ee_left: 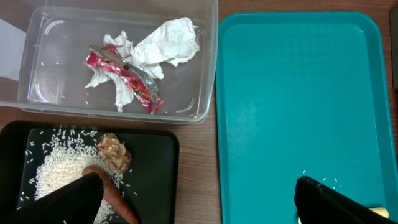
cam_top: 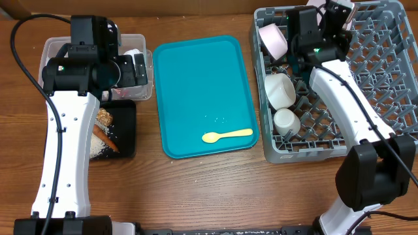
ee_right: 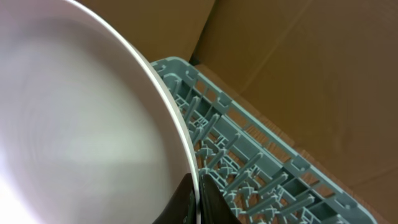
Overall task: Sort waste into correct bins and load items into the dishwasher
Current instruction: 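Lift the pink plate with the right gripper and stand it in the rack, then reach the right gripper to the yellow spoon on the teal tray and grasp it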
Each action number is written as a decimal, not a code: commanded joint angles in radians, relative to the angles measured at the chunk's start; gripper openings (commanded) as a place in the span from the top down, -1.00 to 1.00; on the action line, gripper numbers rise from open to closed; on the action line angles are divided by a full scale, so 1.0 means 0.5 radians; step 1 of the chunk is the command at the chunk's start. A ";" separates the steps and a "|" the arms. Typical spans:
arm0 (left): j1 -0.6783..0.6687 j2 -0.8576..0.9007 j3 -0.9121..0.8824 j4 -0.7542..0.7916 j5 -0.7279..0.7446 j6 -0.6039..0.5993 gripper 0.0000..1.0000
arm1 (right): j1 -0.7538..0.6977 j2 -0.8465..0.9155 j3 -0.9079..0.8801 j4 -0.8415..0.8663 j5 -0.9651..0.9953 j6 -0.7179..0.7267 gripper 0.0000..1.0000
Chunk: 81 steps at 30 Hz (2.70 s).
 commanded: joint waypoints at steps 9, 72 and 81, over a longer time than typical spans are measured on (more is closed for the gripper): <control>-0.002 0.009 0.043 0.000 -0.011 -0.019 -1.00 | -0.084 -0.008 -0.289 0.285 -0.055 -0.067 0.92; -0.002 0.009 0.043 0.000 -0.011 -0.019 -1.00 | 1.025 0.253 -0.224 -0.878 -2.187 1.733 -0.13; -0.002 0.009 0.043 0.000 -0.011 -0.019 -1.00 | 1.025 0.382 -0.224 -0.857 -2.147 1.775 -0.05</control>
